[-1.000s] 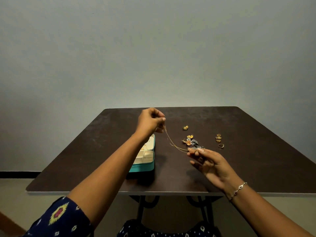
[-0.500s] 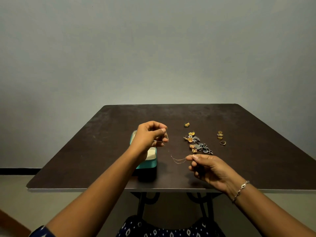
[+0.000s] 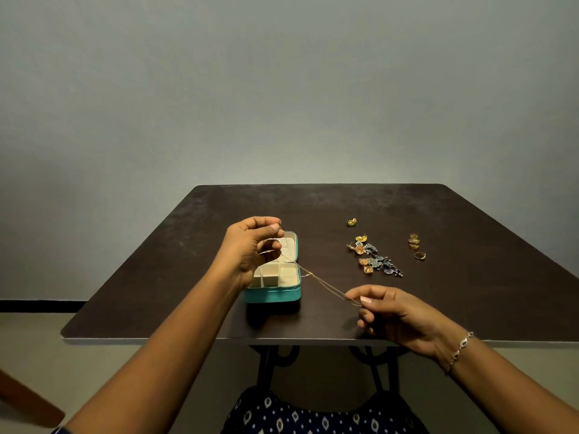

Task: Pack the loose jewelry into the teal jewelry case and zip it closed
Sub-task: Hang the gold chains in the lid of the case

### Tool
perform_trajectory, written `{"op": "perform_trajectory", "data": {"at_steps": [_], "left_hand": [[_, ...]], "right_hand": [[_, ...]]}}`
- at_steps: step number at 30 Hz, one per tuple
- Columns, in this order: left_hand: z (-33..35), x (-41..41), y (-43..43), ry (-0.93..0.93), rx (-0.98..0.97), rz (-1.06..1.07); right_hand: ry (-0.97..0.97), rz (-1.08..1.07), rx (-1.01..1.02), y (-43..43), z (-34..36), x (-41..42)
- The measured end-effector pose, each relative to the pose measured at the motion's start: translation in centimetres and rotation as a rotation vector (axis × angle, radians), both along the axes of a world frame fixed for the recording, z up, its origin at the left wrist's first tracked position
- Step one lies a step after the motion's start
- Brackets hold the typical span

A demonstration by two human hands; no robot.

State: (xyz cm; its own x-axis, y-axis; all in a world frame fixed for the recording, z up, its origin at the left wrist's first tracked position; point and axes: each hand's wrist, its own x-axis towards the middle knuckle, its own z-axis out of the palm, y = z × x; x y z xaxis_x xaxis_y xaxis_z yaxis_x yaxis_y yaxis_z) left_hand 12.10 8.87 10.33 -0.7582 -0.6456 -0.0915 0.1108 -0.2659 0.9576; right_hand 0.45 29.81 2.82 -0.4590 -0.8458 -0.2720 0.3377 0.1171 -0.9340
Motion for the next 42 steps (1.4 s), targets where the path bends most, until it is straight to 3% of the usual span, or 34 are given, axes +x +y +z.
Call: {"op": "perform_trajectory", "data": {"at_steps": [13,19,24,31,42], "left_hand": [[0.0,0.2,-0.2,0.001,0.039,-0.04],[0.0,0.3,-0.4,-0.007,0.084,-0.003],[-0.5,-0.1,0.7,-0.05,0.003,-0.07],[-1.3,-0.5,3.2,-0.107,-0.091,-0.22],[-2.0,-0.7,4.9,-0.2,-0.179,-0.374]], "right_hand": [[0.052,0.278,-0.043,0.4,0.3,0.2],[0.013,0.073,-0.132,0.1,0.3,-0.1],[-0.093,-0.123,-0.218,-0.4,0.8,0.2],[-0.214,-0.072,-0.249,-0.8,1.9,1.1],[0.063,0.093,-0.165,-0.7,3.0,2.6]]}}
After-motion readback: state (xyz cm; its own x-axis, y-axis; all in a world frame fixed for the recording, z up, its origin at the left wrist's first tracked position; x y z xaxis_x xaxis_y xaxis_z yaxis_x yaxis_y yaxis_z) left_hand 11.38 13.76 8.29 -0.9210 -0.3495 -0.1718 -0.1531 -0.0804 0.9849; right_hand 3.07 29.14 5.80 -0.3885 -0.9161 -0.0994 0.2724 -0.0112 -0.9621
